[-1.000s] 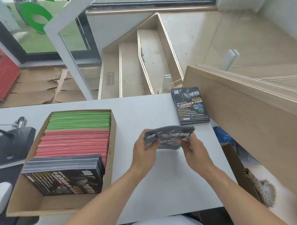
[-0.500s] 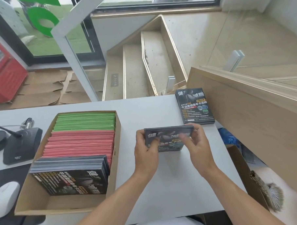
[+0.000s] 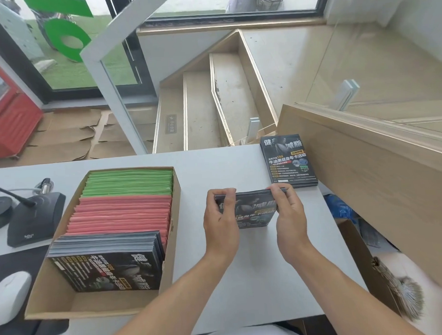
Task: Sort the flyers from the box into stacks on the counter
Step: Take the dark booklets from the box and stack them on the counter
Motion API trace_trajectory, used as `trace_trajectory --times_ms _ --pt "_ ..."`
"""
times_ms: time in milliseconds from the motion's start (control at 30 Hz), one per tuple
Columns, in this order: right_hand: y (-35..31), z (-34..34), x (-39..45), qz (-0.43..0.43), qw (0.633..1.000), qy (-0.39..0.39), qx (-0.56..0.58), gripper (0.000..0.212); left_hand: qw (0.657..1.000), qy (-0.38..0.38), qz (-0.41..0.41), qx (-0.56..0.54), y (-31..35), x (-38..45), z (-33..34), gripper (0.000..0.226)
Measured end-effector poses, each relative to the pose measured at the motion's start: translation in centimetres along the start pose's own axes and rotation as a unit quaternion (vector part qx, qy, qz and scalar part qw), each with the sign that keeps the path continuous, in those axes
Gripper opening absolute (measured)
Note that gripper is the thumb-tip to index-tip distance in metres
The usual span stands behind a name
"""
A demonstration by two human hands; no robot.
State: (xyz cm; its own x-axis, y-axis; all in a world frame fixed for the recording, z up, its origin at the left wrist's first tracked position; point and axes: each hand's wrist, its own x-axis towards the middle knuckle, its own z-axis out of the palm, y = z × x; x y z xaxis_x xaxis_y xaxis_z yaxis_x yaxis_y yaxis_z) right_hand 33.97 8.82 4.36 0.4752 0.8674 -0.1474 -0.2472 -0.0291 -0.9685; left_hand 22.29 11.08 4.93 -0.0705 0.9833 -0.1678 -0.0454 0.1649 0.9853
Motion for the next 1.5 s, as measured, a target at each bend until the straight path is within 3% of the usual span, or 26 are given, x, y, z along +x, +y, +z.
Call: trace_trajectory --times_ms 133,233,367,533,700,867,967,1100,1233,1300,1400,1500 --pt "0.3 -0.8 0.0 -0.018 0.998 -0.048 -0.026 0.016 1.000 -0.030 0.008 0.002 0.1 -0.3 -0.6 0.017" --pt "0.3 -1.1 -0.2 -0.022 0.998 -0.048 -0.033 0.021 0.996 -0.066 0.027 0.049 -0.6 -0.4 -1.2 0.030" --pt "0.5 -0.9 -0.3 -0.027 0.998 -0.036 -0.045 0.028 0.995 -0.055 0.037 0.068 -0.6 -0.3 -1.3 0.025" --pt "0.5 -1.9 0.3 -0.029 0.996 -0.067 -0.054 0.017 0.994 -0.074 0.028 0.076 -1.2 1.1 -1.9 0.026" --pt "3.0 -4.1 2.2 0.021 0.973 -0.135 -0.184 0.027 0.994 -0.086 0.021 0.063 -1.5 2.1 -1.8 0.028" --pt "6.1 -5.2 3.5 0.032 0.959 -0.098 -0.262 0.015 0.995 -0.084 -0.007 0.049 -1.0 3.4 -1.5 0.028" --pt "6.0 -4.2 4.2 0.041 0.962 -0.082 -0.258 0.020 0.996 -0.047 -0.057 0.053 -0.1 6.7 -0.9 0.028" --pt "5.4 -2.1 7.5 0.054 0.956 -0.079 -0.278 0.020 0.981 0.020 -0.195 0.012 0.2 13.1 0.1 0.031" --pt "4.2 -0.2 11.7 0.090 0.950 -0.041 -0.295 0.016 0.961 -0.006 -0.269 0.067 -2.8 15.0 1.4 0.031" --pt "3.8 0.2 14.1 0.107 0.924 -0.054 -0.364 0.013 0.961 -0.012 -0.254 0.113 -4.0 15.7 2.2 0.029" --pt "3.1 0.3 16.8 0.111 0.836 -0.099 -0.529 0.021 0.957 -0.009 -0.234 0.171 -4.4 17.5 3.0 0.028" --pt "2.2 -0.2 18.2 0.035 0.767 -0.059 -0.638 0.037 0.948 -0.014 -0.224 0.228 -4.6 19.1 3.9 0.024"
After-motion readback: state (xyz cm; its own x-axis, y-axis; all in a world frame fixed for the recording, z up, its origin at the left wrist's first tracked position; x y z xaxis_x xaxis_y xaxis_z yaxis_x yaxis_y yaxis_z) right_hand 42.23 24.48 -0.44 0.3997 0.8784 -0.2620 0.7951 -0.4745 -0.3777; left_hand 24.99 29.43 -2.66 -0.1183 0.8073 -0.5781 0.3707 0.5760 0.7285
